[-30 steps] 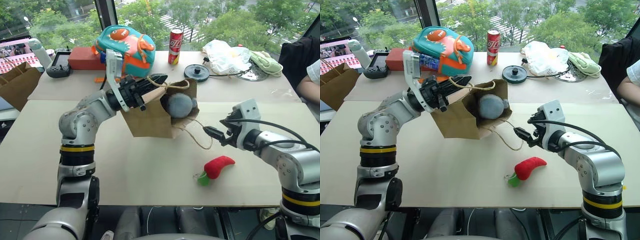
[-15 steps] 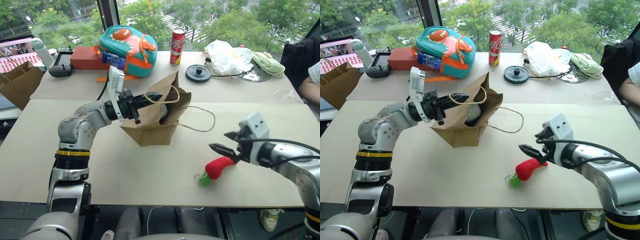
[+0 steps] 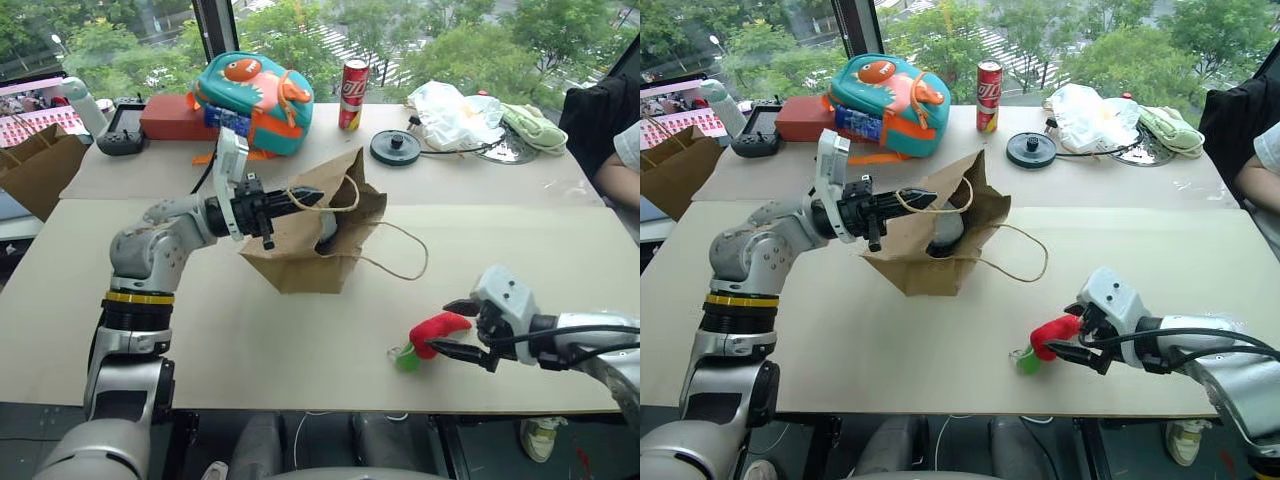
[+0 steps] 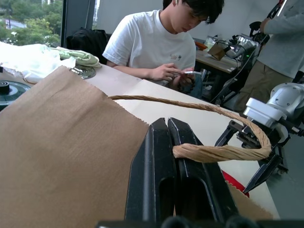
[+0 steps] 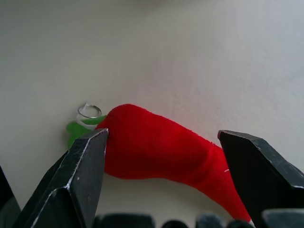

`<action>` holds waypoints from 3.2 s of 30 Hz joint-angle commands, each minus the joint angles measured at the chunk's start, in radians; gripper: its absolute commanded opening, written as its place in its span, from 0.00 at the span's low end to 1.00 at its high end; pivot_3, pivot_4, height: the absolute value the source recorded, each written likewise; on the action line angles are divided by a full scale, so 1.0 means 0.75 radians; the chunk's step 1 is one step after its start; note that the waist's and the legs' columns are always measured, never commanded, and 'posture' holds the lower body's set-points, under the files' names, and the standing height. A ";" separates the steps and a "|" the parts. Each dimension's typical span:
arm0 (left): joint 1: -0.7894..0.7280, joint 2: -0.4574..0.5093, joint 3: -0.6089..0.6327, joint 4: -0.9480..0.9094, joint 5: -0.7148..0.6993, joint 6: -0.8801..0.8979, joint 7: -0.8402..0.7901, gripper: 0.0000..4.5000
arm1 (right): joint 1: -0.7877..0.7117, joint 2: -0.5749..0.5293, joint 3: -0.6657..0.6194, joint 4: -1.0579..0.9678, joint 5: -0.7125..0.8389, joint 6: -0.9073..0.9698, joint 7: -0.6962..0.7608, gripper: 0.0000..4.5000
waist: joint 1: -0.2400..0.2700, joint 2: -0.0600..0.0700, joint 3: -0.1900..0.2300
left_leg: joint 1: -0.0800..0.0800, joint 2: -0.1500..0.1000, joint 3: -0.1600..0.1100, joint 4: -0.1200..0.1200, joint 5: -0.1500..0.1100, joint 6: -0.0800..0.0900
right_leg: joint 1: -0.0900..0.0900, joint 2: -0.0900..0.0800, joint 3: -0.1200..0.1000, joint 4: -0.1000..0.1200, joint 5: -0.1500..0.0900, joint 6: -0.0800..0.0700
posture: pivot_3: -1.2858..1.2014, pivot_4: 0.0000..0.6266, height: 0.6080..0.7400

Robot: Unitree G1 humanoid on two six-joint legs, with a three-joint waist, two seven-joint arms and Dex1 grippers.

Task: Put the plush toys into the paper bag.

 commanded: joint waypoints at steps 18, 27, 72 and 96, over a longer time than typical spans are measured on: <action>-0.055 -0.003 0.003 -0.001 0.037 -0.030 0.000 0.00 | -0.040 0.053 0.007 0.010 -0.009 -0.028 -0.025 0.16 | 0.001 0.000 0.000 | 0.001 0.000 0.000 0.000 0.000 0.000 | 0.001 0.000 0.000 0.001 0.000 0.000 | 0.52 0.24 0.95; -0.062 -0.015 0.007 -0.006 0.038 -0.024 0.011 0.00 | -0.270 0.163 -0.454 -0.134 0.569 0.108 -0.031 0.16 | 0.002 0.000 0.000 | 0.002 0.000 -0.001 0.001 0.000 0.000 | 0.001 0.000 0.000 0.002 0.001 -0.002 | 0.52 0.24 0.95; -0.073 -0.043 0.000 0.018 0.048 -0.042 -0.010 0.00 | -1.012 0.627 0.389 0.184 -0.219 0.131 -0.358 0.95 | -0.003 0.001 0.000 | -0.003 0.001 -0.001 0.001 0.000 0.000 | -0.004 0.000 -0.001 0.004 0.004 -0.010 | 0.52 0.24 0.95; -0.096 -0.046 -0.008 0.049 0.062 -0.055 -0.030 0.00 | -0.666 0.424 0.264 0.056 -0.095 0.155 -0.293 0.83 | -0.005 0.000 0.000 | -0.003 0.000 -0.002 0.001 0.000 0.000 | -0.003 0.000 -0.001 0.003 0.004 -0.009 | 0.52 0.24 0.95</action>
